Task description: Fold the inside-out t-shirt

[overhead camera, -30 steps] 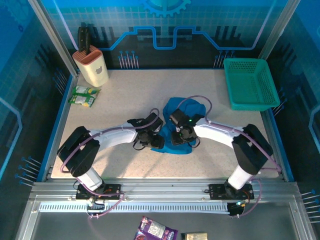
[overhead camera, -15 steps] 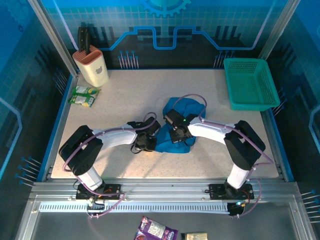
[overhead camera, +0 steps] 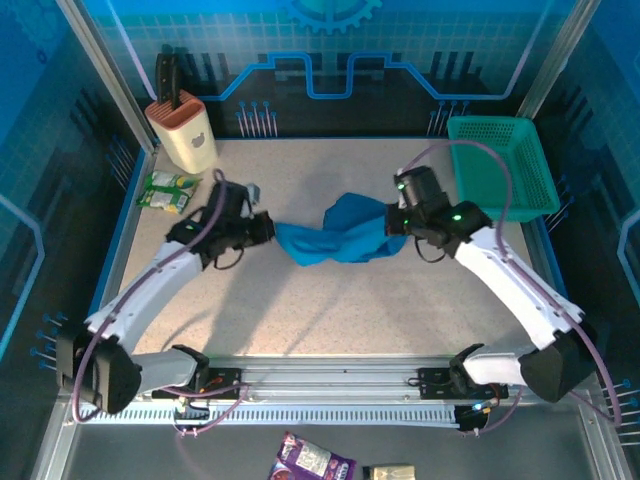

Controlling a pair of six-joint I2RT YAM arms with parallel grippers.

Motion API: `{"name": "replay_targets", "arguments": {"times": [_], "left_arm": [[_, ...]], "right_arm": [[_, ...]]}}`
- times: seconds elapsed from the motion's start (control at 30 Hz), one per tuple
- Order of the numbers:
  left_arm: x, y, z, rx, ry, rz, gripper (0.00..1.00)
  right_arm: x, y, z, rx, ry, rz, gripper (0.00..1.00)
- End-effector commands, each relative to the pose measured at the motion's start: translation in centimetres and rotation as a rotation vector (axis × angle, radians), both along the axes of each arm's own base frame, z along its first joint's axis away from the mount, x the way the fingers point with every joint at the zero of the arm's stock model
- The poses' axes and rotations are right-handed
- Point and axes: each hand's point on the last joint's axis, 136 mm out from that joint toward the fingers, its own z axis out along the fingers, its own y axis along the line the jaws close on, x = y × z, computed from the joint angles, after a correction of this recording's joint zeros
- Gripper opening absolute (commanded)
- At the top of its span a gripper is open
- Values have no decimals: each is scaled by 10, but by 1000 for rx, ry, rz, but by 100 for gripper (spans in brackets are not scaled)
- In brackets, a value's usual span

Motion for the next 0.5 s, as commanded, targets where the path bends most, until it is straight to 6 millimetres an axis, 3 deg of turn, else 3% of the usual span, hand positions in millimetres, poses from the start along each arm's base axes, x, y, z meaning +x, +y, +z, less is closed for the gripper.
{"name": "replay_targets", "arguments": {"times": [0.0, 0.13, 0.23, 0.33, 0.4, 0.47], "left_arm": [[0, 13, 74, -28, -152, -37, 0], [2, 37, 176, -38, -383, 4, 0], [-12, 48, 255, -23, -577, 17, 0], [-29, 55, 321, -19, -750, 29, 0], [-35, 58, 350, -10, -823, 41, 0], [-32, 63, 367, 11, -863, 68, 0]], "right_arm": [[-8, -23, 59, 4, -108, 5, 0], [-15, -49, 156, 5, -346, -30, 0], [-35, -68, 234, 17, -556, -62, 0], [-57, -77, 299, 70, -751, -66, 0], [-65, -80, 326, 94, -838, -68, 0], [-61, -82, 338, 90, -883, -90, 0]]}}
